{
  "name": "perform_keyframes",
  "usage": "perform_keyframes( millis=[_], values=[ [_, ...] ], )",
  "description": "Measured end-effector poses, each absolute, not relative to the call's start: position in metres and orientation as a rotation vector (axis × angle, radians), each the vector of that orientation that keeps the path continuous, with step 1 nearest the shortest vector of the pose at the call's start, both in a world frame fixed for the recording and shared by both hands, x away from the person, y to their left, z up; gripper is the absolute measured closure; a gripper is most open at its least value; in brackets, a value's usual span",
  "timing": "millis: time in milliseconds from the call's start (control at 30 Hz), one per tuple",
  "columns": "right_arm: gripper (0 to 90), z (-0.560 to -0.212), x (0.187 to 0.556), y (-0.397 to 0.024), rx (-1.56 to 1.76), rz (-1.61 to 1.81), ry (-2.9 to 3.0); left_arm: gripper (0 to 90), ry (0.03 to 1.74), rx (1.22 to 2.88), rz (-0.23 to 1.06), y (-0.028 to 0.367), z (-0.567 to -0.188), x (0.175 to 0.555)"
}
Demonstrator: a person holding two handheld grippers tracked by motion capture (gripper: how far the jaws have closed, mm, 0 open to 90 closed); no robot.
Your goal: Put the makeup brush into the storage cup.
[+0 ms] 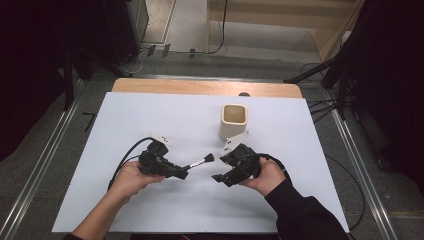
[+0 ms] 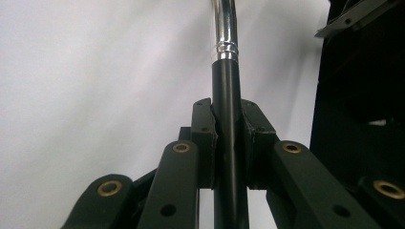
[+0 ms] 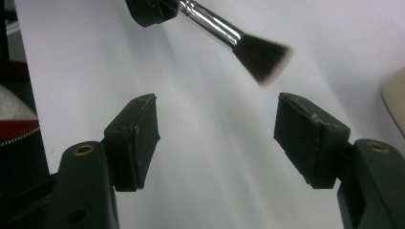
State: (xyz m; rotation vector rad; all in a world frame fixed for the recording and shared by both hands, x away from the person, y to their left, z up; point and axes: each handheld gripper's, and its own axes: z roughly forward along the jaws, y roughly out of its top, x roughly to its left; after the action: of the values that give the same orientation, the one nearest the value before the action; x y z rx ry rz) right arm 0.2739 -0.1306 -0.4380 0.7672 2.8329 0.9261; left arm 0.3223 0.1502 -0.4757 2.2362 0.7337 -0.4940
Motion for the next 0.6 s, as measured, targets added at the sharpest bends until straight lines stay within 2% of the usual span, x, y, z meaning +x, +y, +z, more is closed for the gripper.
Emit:
perform_keyframes(
  millis=[467, 600],
  values=[
    [34.4, -0.464, 0.26, -0.131, 0.941, 0.94, 2.778, 79.1, 0.806, 2.13, -0.432, 0.157, -0.48, 0.309],
    [34.3, -0.466, 0.256, -0.13, 0.973, 0.935, 2.75, 79.1, 0.833, 2.106, -0.376, 0.16, -0.481, 0.305]
  ],
)
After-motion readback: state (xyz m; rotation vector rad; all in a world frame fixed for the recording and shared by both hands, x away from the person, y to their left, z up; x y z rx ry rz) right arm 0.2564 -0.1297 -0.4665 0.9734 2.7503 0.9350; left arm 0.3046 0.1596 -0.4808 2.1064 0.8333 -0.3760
